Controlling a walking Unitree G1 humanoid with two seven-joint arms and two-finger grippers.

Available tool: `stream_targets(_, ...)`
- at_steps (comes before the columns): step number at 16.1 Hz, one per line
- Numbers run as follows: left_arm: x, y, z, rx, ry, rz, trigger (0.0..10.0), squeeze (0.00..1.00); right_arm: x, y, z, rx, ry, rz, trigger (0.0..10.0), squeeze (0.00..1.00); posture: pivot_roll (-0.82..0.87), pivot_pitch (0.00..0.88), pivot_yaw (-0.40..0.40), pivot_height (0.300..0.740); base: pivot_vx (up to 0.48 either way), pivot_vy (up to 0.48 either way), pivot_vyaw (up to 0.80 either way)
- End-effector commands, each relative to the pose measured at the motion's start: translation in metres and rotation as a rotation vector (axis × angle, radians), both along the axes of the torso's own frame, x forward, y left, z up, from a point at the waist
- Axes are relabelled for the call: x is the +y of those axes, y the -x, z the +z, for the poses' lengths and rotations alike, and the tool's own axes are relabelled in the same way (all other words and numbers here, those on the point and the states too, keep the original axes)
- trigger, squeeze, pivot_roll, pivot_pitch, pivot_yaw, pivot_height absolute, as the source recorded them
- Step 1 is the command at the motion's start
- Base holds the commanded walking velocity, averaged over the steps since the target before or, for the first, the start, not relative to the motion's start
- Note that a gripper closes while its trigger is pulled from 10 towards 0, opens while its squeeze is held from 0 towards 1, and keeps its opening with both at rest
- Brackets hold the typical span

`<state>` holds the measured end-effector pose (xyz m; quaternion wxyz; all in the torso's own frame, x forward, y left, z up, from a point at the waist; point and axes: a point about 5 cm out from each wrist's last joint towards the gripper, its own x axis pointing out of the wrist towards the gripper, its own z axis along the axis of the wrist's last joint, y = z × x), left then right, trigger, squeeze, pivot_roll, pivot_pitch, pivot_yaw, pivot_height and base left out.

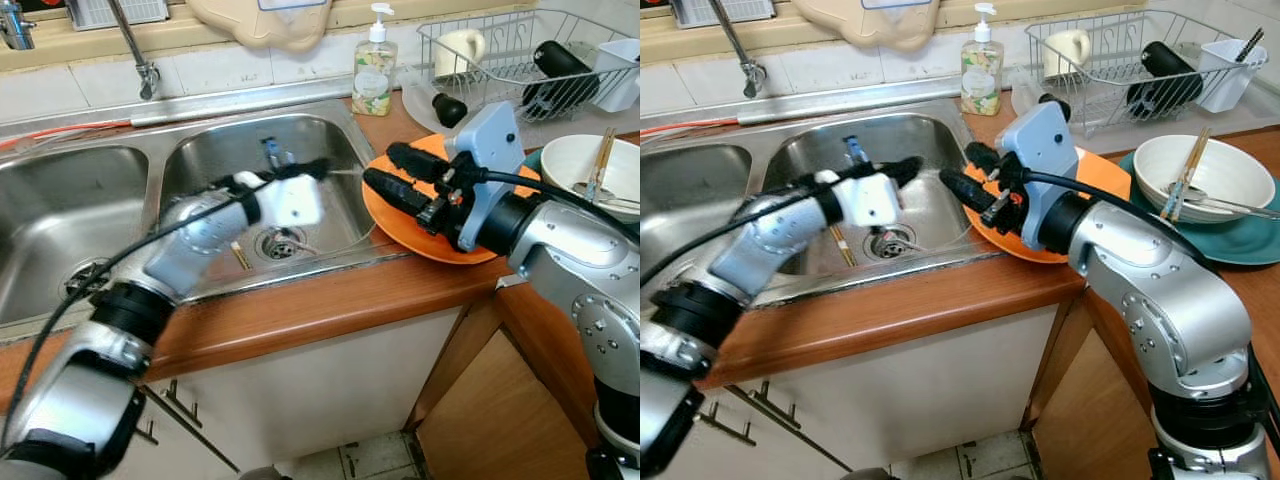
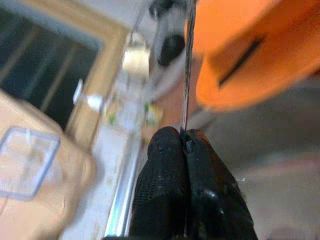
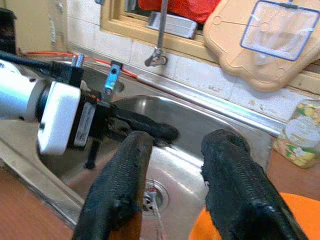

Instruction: Kitchen organization

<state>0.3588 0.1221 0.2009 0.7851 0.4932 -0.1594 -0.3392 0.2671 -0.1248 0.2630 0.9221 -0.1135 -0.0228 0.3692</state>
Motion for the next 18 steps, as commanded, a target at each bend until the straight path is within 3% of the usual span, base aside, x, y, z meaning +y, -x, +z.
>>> stream_targets(1,0.010,-0.006,0.001,0.010,-0.025,0.061,0.0,0.00,-0.001,0.000,-0.001,-0.004,0.013,-0.021,10.0,1.00,-0.07,0.000,0.089,0.740,0.000,0.000,0.00)
stream_targets(2,0.026,-0.012,-0.011,0.084,-0.077,0.139,0.0,0.00,-0.002,0.001,-0.006,0.012,0.039,-0.037,10.0,1.00,-0.07,0.000,0.090,0.740,0.000,0.000,0.00)
stream_targets(4,0.041,-0.016,-0.026,0.173,-0.115,0.223,0.0,0.00,-0.001,0.005,-0.012,0.035,0.063,-0.020,10.0,1.00,-0.06,0.000,0.088,0.740,0.000,0.000,0.00)
stream_targets(5,0.054,-0.019,-0.043,0.276,-0.142,0.313,4.0,0.00,0.002,0.011,-0.019,0.052,0.097,0.022,10.0,1.00,-0.06,0.000,0.088,0.740,0.000,0.000,0.00)
stream_targets(6,0.058,-0.020,-0.049,0.318,-0.151,0.349,8.1,0.00,0.004,0.014,-0.021,0.065,0.105,0.040,10.0,1.00,-0.06,0.000,0.088,0.740,0.000,0.000,0.00)
stream_targets(7,0.061,-0.020,-0.056,0.361,-0.173,0.373,10.0,0.00,0.005,0.015,-0.022,0.073,0.107,0.049,10.0,1.00,-0.07,0.000,0.085,0.740,0.000,0.000,0.00)
stream_targets(9,0.066,-0.014,-0.083,0.544,-0.253,0.435,10.0,0.00,0.008,0.018,-0.025,0.088,0.101,0.057,10.0,1.00,-0.07,0.000,0.087,0.740,0.000,0.000,0.00)
stream_targets(10,0.067,-0.014,-0.086,0.573,-0.257,0.444,10.0,0.00,0.008,0.018,-0.025,0.088,0.099,0.053,10.0,1.00,-0.08,0.000,0.090,0.740,0.000,0.000,0.00)
stream_targets(11,0.065,-0.016,-0.086,0.578,-0.229,0.460,10.0,1.00,0.007,0.018,-0.025,0.087,0.097,0.037,10.0,1.00,-0.08,0.000,0.090,0.740,0.000,0.000,0.00)
stream_targets(14,0.062,-0.017,-0.084,0.581,-0.211,0.451,10.0,1.00,-0.001,0.017,-0.024,0.097,0.078,-0.021,10.0,1.00,-0.08,0.000,0.092,0.740,0.000,0.000,0.00)
stream_targets(15,0.059,-0.020,-0.078,0.552,-0.133,0.442,10.0,1.00,-0.009,0.015,-0.023,0.097,0.073,-0.078,10.0,1.00,-0.08,0.000,0.093,0.740,0.000,0.000,0.00)
stream_targets(18,0.058,-0.020,-0.072,0.529,-0.019,0.422,10.0,1.00,-0.022,0.013,-0.021,0.103,0.054,-0.166,10.0,1.00,-0.08,0.000,0.091,0.740,0.000,0.000,0.00)
